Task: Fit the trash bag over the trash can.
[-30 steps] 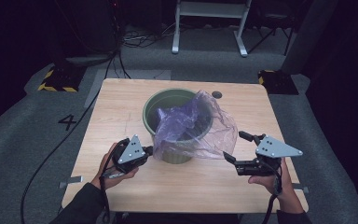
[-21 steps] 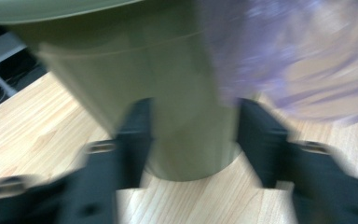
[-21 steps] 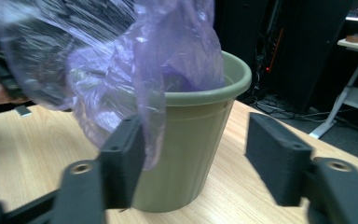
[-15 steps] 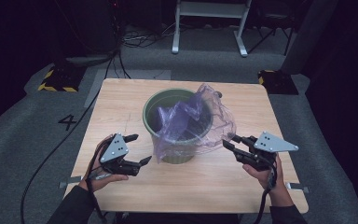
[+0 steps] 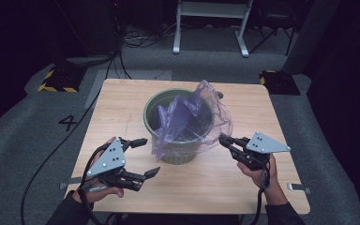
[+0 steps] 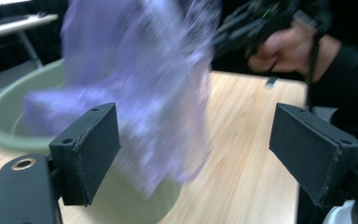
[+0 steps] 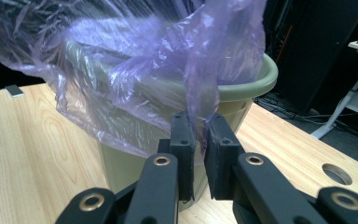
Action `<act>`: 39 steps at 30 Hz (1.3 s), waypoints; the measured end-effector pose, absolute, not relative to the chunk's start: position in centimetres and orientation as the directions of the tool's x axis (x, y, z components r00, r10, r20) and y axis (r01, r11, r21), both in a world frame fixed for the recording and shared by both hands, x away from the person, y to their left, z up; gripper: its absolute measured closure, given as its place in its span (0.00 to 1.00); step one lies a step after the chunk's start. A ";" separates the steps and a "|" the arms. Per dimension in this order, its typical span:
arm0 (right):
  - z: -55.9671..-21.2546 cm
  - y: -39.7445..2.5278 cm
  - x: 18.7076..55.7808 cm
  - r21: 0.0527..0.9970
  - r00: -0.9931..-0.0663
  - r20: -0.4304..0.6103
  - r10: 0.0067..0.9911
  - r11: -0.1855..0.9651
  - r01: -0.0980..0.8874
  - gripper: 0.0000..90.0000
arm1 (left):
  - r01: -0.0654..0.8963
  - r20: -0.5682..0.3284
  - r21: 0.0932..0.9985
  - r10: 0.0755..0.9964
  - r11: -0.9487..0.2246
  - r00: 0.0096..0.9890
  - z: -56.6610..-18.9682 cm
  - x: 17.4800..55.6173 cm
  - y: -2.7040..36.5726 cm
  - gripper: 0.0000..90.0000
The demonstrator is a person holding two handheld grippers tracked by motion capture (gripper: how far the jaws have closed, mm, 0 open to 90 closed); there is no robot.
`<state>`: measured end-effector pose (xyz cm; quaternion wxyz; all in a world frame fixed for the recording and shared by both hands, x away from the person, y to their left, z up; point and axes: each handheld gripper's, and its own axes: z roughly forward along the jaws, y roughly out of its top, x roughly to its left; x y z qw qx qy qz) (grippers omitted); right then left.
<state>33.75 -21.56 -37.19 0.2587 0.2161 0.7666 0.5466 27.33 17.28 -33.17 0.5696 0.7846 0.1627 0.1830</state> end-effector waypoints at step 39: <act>-37.6 -23.7 34.2 0.960 -0.740 -0.028 0.672 0.225 0.168 0.30 | 0.153 0.077 0.941 0.631 -0.303 0.772 -36.3 35.2 20.3 0.99</act>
